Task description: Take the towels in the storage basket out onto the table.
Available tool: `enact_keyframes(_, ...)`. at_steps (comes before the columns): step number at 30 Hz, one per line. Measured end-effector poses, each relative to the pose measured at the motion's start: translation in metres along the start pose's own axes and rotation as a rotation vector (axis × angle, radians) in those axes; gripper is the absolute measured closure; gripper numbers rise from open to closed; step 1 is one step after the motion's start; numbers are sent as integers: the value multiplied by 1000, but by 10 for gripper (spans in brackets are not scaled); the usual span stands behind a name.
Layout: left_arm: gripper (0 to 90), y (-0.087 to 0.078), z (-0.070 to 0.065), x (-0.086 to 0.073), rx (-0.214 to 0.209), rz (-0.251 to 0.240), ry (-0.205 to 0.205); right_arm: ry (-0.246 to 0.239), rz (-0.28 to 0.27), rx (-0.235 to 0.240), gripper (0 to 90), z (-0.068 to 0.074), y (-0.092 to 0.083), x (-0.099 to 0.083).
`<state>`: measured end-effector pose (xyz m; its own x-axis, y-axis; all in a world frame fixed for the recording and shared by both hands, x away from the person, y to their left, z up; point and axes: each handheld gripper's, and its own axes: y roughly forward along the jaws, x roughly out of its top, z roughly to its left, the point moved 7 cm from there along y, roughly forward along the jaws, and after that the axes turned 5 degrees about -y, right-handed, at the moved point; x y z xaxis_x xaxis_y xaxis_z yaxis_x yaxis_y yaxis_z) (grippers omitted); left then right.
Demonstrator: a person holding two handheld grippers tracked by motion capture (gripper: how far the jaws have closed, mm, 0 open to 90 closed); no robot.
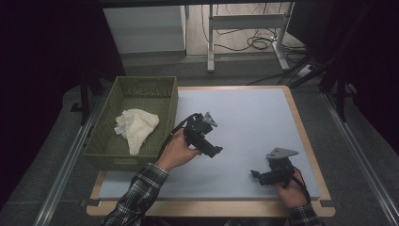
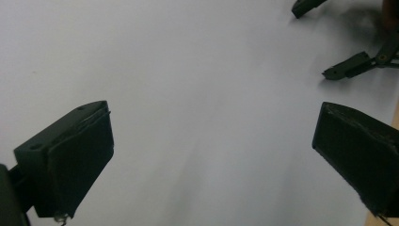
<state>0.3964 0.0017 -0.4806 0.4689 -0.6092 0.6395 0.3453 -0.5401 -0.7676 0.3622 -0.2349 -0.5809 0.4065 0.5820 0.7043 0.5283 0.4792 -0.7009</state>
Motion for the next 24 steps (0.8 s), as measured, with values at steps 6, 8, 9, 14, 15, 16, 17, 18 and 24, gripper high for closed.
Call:
enact_keyframes(6, 0, -15, 18, 2, 45, -8, -9, 1, 1, 0, 66, 0, 0, 0)
enact_keyframes(8, 0, -20, 25, 2, 62, -14, -16, 1, 1, 0, 66, 0, 0, 0)
enact_keyframes(9, 0, -23, 28, 1, 71, -15, -17, 1, 1, 0, 66, 0, 0, 0)
enact_keyframes(14, 0, -33, 49, -4, 120, -5, -37, 1, 0, 0, 66, 0, 0, 0)
enact_keyframes(15, 0, -35, 53, -5, 126, -3, -40, 0, 0, 0, 66, 0, 0, 0)
enact_keyframes(16, 0, -37, 57, -7, 132, -4, -48, 2, 1, 0, 66, 0, 0, 0)
enact_keyframes(17, 0, -39, 60, -8, 140, -5, -54, 1, 0, 0, 66, 0, 0, 0)
enact_keyframes(18, 0, -41, 64, -9, 145, -5, -59, 1, 0, 0, 66, 0, 0, 0)
enact_keyframes(24, 0, -48, 85, -20, 196, 2, -89, 2, 1, 0, 66, 0, 0, 0)
